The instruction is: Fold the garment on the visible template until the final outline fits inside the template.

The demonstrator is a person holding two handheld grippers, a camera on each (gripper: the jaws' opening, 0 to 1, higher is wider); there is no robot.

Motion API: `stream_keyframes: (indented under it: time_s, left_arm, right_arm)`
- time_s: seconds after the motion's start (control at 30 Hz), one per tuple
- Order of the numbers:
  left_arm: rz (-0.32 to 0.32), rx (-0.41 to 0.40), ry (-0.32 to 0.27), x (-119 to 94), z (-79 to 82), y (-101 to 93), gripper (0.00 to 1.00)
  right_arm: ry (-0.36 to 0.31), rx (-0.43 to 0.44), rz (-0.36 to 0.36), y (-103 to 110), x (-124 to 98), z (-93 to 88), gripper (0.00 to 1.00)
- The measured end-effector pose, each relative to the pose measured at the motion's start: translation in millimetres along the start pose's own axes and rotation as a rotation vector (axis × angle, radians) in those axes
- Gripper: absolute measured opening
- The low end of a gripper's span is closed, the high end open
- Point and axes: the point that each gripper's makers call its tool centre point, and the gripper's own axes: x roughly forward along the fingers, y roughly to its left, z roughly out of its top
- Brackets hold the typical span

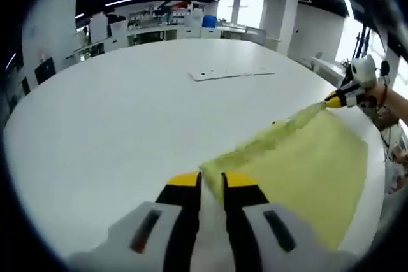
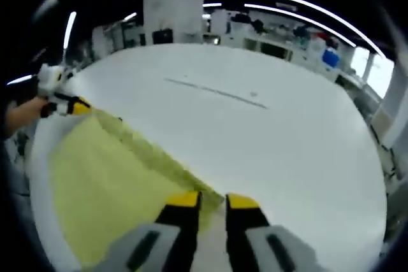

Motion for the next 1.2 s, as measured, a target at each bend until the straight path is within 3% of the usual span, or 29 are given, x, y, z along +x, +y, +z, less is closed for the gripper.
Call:
stream_keyframes:
  time_s: [0.1,0.17,0.27,0.57,0.83,1.2]
  left_arm:
    - [-0.001,0.006,-0.022,-3.0,4.0,3.3,0.27]
    - [-0.007,0.000,-0.031,-10.0,4.3,-4.6,0.34]
    - [-0.017,0.009,-0.045,-14.8,6.3,-6.8,0.44]
    - [-0.111,0.008,-0.121,-49.7,8.9,-31.9,0.70]
    - [-0.166,0.028,-0.133,-75.5,-6.0,-49.0,0.85]
    - [-0.195,0.039,-0.099,-108.4,-37.5,-69.2,0.85]
  right_arm:
    - [-0.022,0.062,0.024,6.2,-4.2,4.4,0.36]
    - [-0.030,0.094,0.046,9.4,-7.2,5.9,0.48]
    - [-0.037,0.130,0.084,15.6,-12.0,7.2,0.60]
    - [-0.073,0.178,0.200,47.8,-41.9,6.3,0.87]
    - [-0.062,0.137,0.241,63.2,-68.8,-11.4,0.95]
    - [-0.011,0.103,0.264,78.6,-100.5,-53.7,0.94]
